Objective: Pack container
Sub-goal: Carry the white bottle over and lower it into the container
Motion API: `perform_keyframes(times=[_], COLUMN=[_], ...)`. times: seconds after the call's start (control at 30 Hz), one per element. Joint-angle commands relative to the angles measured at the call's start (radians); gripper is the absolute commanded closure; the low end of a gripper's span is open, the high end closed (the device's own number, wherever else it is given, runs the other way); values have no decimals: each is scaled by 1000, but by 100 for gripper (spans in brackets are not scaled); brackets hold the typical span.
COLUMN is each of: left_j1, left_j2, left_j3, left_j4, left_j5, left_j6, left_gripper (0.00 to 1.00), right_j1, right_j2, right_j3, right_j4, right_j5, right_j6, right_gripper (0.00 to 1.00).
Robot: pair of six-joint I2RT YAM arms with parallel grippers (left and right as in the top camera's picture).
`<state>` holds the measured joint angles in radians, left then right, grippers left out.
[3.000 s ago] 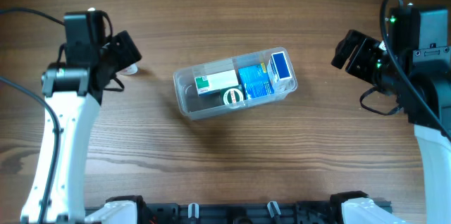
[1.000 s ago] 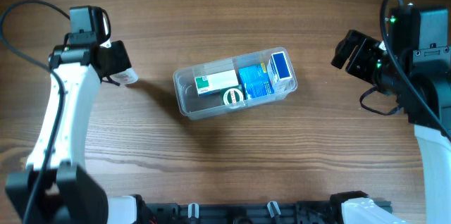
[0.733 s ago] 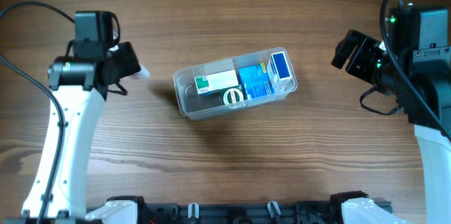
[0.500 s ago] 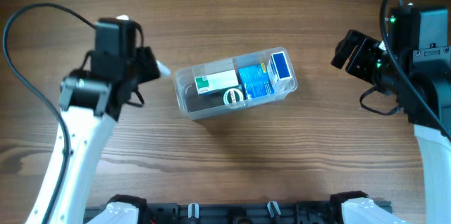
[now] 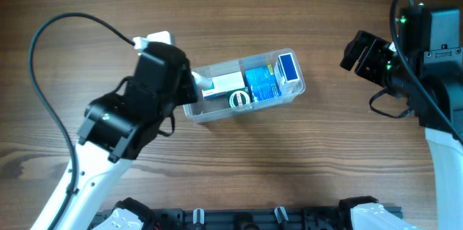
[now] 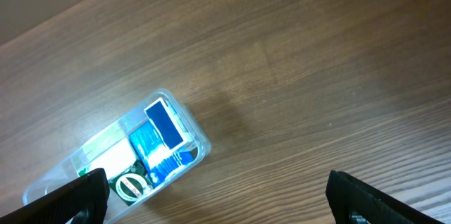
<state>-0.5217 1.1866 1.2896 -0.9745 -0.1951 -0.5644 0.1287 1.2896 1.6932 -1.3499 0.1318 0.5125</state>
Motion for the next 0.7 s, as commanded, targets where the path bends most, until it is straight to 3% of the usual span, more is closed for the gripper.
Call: perform_keyframes(times=[0.0,0.47,0.67], left_j1=[-38,-66,-111], left_j2=[52,379,427], left_j3=[27,25,25], left_j4=[-17,-19,47], left_j5=[-48,-48,-46], left_j6=[-133,-391,-417], left_gripper=[96,96,96], right_j1=[-4,-4,-4], right_j2=[3,3,3], right_j3=[13,13,13], right_j4=[0,0,0], right_j5=[3,3,3], right_j6=[11,11,11], right_gripper=[0,0,0])
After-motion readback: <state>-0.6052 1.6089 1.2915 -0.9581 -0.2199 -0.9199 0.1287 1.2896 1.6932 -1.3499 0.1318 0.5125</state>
